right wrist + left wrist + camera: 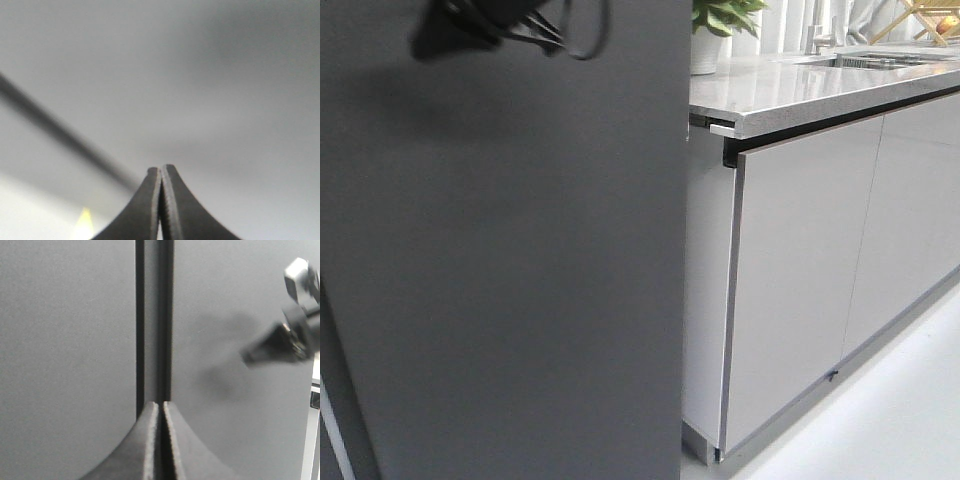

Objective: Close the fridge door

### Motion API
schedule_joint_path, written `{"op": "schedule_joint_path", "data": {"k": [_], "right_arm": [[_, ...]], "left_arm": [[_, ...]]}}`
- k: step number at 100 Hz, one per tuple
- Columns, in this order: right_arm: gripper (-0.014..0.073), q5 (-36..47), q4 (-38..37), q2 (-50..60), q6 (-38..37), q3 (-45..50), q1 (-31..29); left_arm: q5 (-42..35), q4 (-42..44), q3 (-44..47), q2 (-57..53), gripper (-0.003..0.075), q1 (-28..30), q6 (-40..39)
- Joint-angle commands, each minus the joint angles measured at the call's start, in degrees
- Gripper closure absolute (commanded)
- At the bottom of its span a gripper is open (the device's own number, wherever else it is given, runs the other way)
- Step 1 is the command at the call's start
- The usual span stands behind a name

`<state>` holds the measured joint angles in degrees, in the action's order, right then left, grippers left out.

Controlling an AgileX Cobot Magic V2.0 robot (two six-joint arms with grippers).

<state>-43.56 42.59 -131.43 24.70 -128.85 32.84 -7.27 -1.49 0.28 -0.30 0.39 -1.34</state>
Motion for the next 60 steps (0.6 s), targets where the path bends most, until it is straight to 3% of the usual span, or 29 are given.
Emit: {"op": "schedule_joint_path", "data": {"k": [1, 31, 47, 60], "right_arm": [[0.0639, -4.71, -8.67, 6.84, -9.10, -2.18, -0.93], [0.0639, -16.84, -34.22, 17.73, -26.62, -2.18, -2.19], [0.0639, -18.50, -38.95, 25.57, -27.14, -0.52, -2.19], [0.0639, -16.67, -43.58, 34.27, -27.78, 7.72, -2.19]], "left_arm": [[-4.17, -0.23, 2.01, -0.56, 0.0740, -0.16, -0.11], [-4.17, -0.23, 2.01, -0.56, 0.0740, -0.16, -0.11], [-4.17, -0.23, 2.01, -0.56, 0.0740, -0.16, -0.11], [-4.17, -0.23, 2.01, -0.56, 0.0740, -0.16, -0.11]]}}
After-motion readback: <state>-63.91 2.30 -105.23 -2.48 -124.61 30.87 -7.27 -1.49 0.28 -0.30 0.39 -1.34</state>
